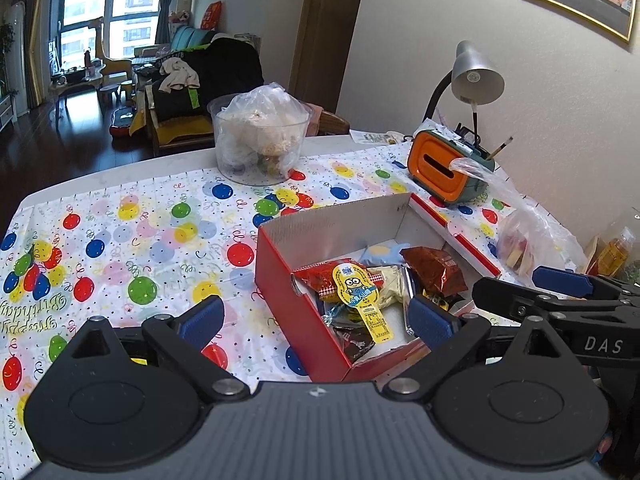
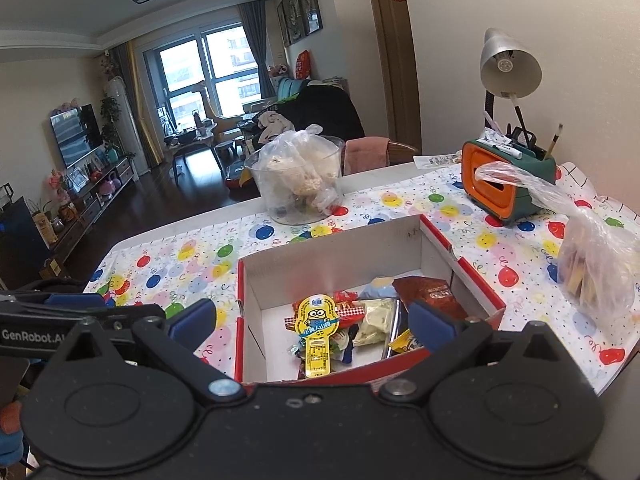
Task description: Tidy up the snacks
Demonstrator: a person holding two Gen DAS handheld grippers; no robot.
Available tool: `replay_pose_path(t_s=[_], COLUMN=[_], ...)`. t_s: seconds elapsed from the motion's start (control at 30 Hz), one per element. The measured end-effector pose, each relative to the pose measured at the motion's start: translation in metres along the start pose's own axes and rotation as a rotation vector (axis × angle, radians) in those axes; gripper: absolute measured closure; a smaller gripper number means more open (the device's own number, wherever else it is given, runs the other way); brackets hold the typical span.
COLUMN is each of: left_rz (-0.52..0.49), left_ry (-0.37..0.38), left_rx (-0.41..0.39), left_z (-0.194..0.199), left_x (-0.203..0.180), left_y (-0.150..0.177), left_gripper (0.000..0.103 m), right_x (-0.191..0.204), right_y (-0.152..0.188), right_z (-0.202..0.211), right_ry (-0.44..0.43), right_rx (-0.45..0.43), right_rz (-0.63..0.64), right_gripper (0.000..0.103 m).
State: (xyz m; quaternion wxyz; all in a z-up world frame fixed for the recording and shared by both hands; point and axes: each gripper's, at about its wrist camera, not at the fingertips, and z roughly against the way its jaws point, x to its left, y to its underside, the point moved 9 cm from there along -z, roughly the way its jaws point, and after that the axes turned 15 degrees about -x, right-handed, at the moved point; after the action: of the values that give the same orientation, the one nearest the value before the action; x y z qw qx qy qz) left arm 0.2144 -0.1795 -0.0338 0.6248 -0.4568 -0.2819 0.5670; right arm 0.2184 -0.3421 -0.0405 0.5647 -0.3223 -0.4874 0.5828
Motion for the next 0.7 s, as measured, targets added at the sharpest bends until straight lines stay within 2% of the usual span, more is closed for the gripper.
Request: replay_pose_path(t_s=[0.4,0.7], left_rz=[-0.001,0.013], left_ry=[0.001,0.016], left_rx=[-0.001,0.028], left_z=[0.0003,-0.0022], left_x=[0.0017,0.0051], left_y=[-0.0006,0.0038], left_gripper=[0.004,0.004], right_x=[0.0013,0.004], right_y=[0.0007,0.0079], right_z=[-0.0001,-0.001], right_ry=[0.01,0.03], right_rx=[0.006,0.026], right_rz=[0.0,-0.004], right_gripper=[0.0,0.0])
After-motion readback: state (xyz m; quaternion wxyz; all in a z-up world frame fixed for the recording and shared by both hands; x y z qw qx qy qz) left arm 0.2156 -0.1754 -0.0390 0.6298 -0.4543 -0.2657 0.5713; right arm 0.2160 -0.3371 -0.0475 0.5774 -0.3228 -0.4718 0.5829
